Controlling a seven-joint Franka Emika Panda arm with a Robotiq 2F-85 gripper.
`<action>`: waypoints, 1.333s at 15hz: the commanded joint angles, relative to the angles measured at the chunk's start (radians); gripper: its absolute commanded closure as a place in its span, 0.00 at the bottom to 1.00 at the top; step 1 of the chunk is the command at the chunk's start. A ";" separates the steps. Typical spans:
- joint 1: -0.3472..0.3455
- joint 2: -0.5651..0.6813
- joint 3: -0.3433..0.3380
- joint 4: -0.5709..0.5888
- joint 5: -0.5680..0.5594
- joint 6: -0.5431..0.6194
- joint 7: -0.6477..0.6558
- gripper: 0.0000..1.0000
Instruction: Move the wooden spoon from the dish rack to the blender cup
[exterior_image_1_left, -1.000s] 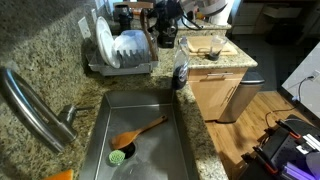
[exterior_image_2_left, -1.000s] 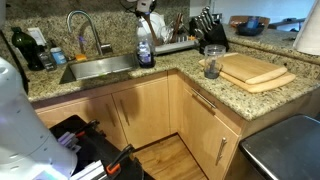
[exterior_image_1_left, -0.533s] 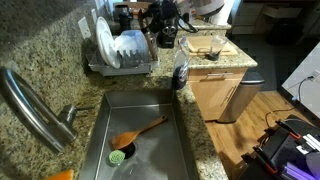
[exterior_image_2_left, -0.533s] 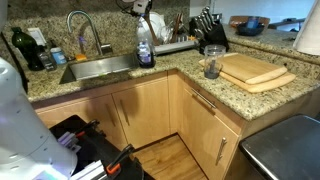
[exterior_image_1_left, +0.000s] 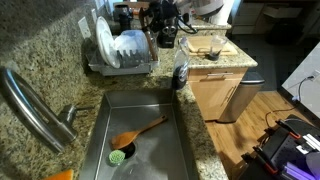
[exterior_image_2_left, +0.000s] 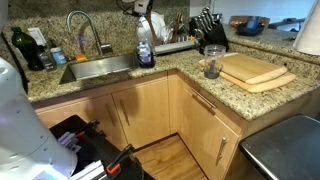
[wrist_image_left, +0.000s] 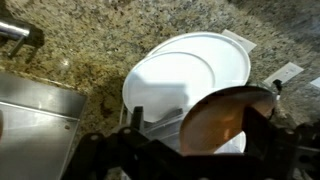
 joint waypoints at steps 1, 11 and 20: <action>0.006 0.028 0.023 0.053 0.057 0.167 -0.153 0.00; 0.007 0.002 0.003 0.015 0.026 0.118 -0.079 0.00; -0.011 0.002 -0.004 0.024 0.033 0.013 0.095 0.00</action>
